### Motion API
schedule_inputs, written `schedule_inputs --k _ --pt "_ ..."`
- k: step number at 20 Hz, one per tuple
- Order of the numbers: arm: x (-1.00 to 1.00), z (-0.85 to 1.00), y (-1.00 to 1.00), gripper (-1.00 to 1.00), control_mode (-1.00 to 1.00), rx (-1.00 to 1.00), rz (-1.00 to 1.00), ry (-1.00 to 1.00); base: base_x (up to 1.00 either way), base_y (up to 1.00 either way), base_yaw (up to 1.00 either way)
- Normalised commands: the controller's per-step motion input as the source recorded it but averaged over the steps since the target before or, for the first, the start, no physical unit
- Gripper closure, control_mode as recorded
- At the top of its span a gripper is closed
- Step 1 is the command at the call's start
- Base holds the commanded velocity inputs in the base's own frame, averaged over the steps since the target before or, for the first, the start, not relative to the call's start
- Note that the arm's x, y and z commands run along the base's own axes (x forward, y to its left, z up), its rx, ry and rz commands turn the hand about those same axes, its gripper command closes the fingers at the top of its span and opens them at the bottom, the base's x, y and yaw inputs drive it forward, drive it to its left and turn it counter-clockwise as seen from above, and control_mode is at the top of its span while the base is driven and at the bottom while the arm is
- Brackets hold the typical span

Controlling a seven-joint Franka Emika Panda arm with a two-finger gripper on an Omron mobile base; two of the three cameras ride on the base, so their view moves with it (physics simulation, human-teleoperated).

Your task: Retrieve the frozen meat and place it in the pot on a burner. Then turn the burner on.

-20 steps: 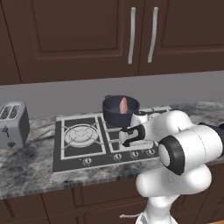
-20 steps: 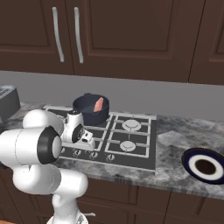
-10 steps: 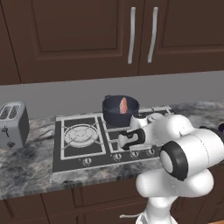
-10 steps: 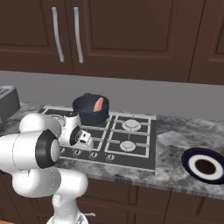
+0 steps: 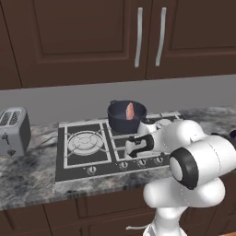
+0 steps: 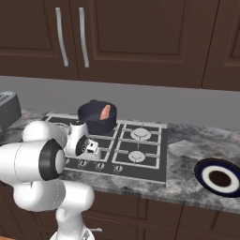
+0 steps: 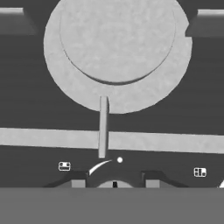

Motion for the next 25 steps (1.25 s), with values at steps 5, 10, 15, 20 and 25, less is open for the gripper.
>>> schedule_inputs --k 5,10,15,20,25 --pt "0.15 -0.11 0.00 1.00 -1.00 0.00 0.25 0.36 0.00 0.00 0.00" --pt "-0.17 -0.36 0.00 1.00 -1.00 0.00 0.38 0.03 0.00 0.00 0.00" --pt "-0.45 -0.40 0.00 1.00 -1.00 0.00 0.42 -0.02 0.00 0.00 0.00" --pt "-0.33 -0.27 -0.04 1.00 -1.00 0.00 0.43 0.00 0.00 0.00 0.00" --pt "-0.10 -0.22 -0.10 1.00 -1.00 0.00 0.46 0.04 0.00 0.00 0.00"
